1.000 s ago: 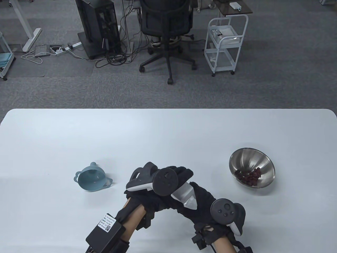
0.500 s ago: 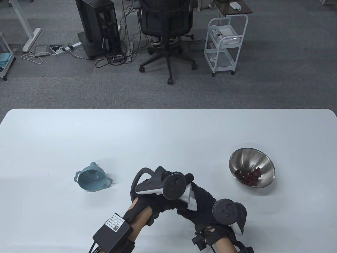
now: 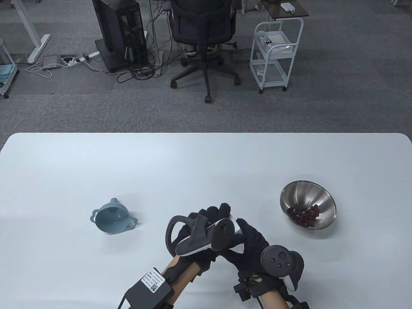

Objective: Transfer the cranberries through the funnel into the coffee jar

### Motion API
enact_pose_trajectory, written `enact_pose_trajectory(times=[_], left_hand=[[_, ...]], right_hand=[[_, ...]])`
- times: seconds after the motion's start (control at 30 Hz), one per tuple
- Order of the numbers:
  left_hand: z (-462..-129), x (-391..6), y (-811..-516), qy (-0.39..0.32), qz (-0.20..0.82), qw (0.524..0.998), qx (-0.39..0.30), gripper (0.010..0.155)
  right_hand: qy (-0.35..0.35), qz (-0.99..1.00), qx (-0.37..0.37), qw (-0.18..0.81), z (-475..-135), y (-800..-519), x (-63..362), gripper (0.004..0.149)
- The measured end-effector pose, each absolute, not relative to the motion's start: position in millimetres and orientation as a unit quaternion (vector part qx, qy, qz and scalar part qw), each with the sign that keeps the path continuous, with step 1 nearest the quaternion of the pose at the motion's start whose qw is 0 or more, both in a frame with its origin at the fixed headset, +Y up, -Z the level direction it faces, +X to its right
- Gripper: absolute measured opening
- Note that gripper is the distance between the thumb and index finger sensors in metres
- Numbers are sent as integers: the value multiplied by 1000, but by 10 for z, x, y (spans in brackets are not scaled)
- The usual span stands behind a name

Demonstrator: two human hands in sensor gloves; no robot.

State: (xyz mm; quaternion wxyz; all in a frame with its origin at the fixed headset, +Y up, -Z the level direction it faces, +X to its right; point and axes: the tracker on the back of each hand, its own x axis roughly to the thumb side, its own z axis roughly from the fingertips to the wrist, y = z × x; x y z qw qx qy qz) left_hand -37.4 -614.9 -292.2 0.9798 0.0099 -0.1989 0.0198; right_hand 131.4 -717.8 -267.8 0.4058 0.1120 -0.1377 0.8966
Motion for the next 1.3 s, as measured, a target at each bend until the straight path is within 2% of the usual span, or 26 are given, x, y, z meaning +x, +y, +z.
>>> enact_pose_trajectory(times=[0.37, 0.47, 0.77, 0.93, 1.03, 1.3], left_hand=[[-2893, -339, -6115, -100, 26, 994, -21, 92], [-2889, -346, -6075, -74, 15, 997, -18, 93], [-2920, -715, -6047, -85, 61, 994, -12, 89], [-2889, -979, -6244, -89, 66, 994, -24, 88], [-2855, -1087, -6458, -93, 60, 993, -46, 88], [-2762, -1116, -7037, -118, 24, 986, -119, 87]], right_hand=[[-147, 902, 110, 392, -2659, -7174, 1275, 93], [-154, 913, 109, 362, -2653, -7181, 1265, 93], [-143, 904, 96, 391, -2672, -7204, 1306, 93], [-141, 901, 89, 400, -2687, -7212, 1339, 93], [-140, 899, 88, 405, -2688, -7209, 1344, 93], [-138, 898, 90, 408, -2684, -7205, 1338, 93]])
